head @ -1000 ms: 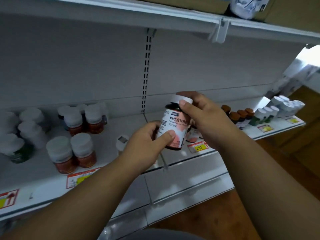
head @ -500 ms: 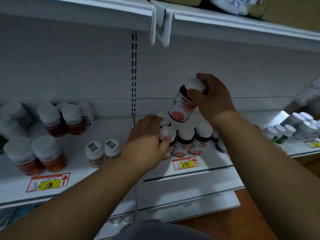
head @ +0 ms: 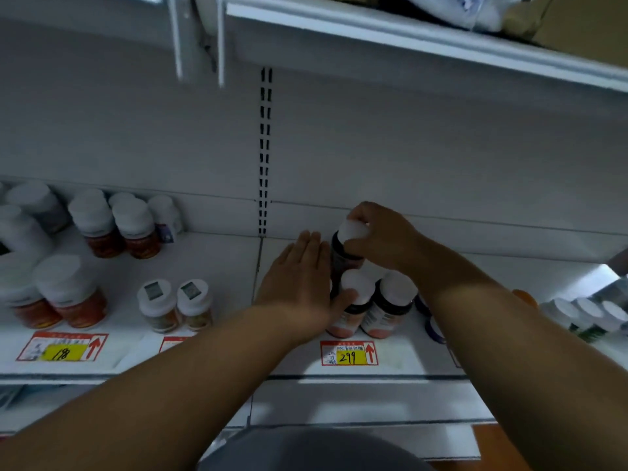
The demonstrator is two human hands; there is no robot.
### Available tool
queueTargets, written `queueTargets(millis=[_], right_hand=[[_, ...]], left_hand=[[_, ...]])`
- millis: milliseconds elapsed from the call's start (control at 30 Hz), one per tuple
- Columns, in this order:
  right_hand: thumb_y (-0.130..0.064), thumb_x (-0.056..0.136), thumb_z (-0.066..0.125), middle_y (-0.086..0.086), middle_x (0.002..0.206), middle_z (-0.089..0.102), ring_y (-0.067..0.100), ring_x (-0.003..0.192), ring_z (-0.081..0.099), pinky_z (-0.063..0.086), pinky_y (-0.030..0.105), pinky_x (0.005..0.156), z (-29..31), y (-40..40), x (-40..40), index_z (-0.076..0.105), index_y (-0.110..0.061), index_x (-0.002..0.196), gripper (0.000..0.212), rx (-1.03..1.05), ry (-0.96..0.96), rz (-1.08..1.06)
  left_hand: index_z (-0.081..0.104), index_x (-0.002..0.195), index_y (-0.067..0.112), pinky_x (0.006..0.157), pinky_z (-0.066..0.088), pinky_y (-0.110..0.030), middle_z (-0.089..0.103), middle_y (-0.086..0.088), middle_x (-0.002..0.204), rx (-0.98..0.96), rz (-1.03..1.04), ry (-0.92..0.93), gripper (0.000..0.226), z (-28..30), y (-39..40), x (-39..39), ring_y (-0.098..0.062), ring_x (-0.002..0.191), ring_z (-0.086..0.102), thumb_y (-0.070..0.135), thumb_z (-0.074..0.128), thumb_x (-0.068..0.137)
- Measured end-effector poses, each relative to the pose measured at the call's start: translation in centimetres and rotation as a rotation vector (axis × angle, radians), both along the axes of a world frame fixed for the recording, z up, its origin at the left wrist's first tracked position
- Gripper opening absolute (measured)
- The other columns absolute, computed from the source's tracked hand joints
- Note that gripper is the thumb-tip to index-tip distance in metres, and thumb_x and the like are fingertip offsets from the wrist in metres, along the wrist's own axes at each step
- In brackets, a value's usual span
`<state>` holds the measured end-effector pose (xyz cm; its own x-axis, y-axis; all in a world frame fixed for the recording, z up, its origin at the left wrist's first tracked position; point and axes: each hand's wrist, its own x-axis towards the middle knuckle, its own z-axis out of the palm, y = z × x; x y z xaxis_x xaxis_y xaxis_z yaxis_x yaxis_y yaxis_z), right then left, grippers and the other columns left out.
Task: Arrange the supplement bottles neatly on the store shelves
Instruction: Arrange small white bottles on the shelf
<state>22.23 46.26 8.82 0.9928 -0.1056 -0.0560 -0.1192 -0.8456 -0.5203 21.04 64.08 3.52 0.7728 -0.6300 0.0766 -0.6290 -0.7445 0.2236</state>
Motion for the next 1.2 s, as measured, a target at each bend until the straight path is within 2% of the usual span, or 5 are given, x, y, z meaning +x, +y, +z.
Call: queueTargets(millis=[233, 433, 567, 800, 1200], right_hand=[[-0.024, 0.085, 0.069, -0.007, 0.099, 0.053, -0.001, 0.078, 0.046, 0.037, 0.015, 0.059, -1.4, -1.0, 0.9, 0.056, -0.014, 0.111, 0.031, -0.001, 0.199, 0.190], [-0.031, 0.087, 0.068, -0.006, 0.104, 0.056, 0.012, 0.095, 0.054, 0.042, 0.018, 0.065, -1.3, -1.2, 1.6, 0.058, -0.020, 0.109, 0.027, 0.039, 0.276, 0.210], [-0.039, 0.090, 0.063, -0.002, 0.125, 0.051, 0.014, 0.111, 0.051, 0.043, 0.021, 0.083, -0.5, -0.9, 1.7, 0.052, -0.019, 0.131, 0.046, 0.029, 0.307, 0.193], [-0.037, 0.092, 0.061, -0.004, 0.128, 0.054, 0.007, 0.111, 0.049, 0.036, 0.020, 0.090, 0.7, 2.2, 1.3, 0.053, -0.020, 0.128, 0.040, 0.082, -0.013, 0.220], [-0.035, 0.091, 0.061, 0.006, 0.123, 0.056, 0.020, 0.108, 0.056, 0.045, 0.029, 0.085, 0.3, 21.6, 5.4, 0.056, -0.017, 0.127, 0.041, 0.030, -0.186, 0.388]], left_hand=[[0.008, 0.153, 0.011, 0.115, 0.000, -0.029, 0.000, -0.006, 0.161, 0.002, 0.002, -0.077, 0.087, -0.5, 0.2, 0.1, -0.019, 0.148, -0.005, 0.069, 0.027, 0.090], [0.009, 0.153, 0.012, 0.107, -0.007, -0.023, 0.002, -0.005, 0.161, 0.009, -0.007, -0.110, 0.096, -0.4, 0.3, -0.1, -0.017, 0.148, -0.003, 0.075, 0.008, 0.080], [0.011, 0.152, 0.011, 0.110, -0.007, -0.025, 0.005, -0.007, 0.161, 0.014, -0.013, -0.089, 0.101, -0.2, 0.3, -0.1, -0.019, 0.148, -0.001, 0.075, 0.002, 0.074], [0.056, 0.129, 0.001, 0.104, 0.036, -0.036, 0.059, -0.017, 0.128, -0.250, 0.100, -0.190, 0.063, 1.3, 2.8, -1.8, -0.033, 0.118, 0.054, 0.048, 0.037, 0.092], [0.059, 0.123, 0.014, 0.084, 0.047, -0.038, 0.062, -0.012, 0.113, -0.358, 0.363, -0.201, 0.046, 2.7, 21.2, 0.2, -0.032, 0.101, 0.056, 0.036, 0.041, 0.087]])
